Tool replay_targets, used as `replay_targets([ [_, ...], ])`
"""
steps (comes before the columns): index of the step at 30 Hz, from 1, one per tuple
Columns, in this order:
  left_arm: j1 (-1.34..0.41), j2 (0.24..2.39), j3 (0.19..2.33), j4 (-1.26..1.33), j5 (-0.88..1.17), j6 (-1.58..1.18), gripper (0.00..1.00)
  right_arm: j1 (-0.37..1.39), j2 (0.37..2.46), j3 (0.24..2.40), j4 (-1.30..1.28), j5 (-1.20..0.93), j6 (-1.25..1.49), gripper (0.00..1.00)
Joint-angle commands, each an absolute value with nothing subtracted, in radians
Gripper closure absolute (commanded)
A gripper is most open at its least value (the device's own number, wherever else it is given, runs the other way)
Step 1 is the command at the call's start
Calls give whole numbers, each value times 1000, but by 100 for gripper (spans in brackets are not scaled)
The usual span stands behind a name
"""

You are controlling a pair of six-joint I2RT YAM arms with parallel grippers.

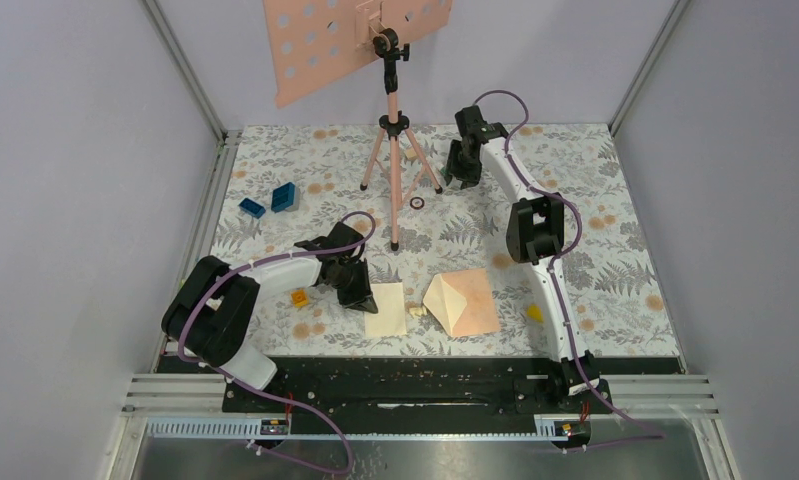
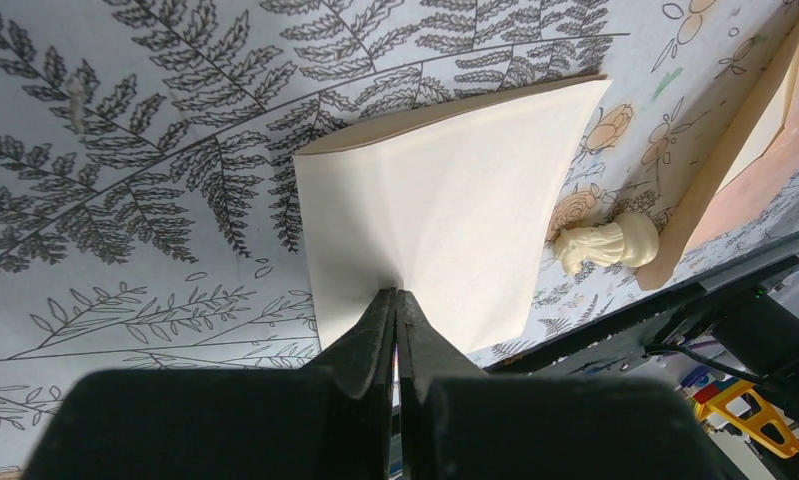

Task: Place the letter into the envelope and seal it
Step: Move the solid glue at the center of the board.

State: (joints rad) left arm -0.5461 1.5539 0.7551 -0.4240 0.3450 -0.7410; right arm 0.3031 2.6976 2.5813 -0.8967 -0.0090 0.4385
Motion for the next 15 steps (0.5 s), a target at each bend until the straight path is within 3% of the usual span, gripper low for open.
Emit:
replay_targets([
  [1, -543, 1551, 764, -402, 362, -732, 100, 306, 2682, 2597, -927, 19, 382, 45],
  [7, -543, 1563, 773, -402, 366, -730, 100, 305, 2663, 2595, -925, 81, 297, 29],
  [15, -543, 1564, 773, -402, 363, -730, 100, 304, 2665, 2625, -929, 60, 283, 32],
])
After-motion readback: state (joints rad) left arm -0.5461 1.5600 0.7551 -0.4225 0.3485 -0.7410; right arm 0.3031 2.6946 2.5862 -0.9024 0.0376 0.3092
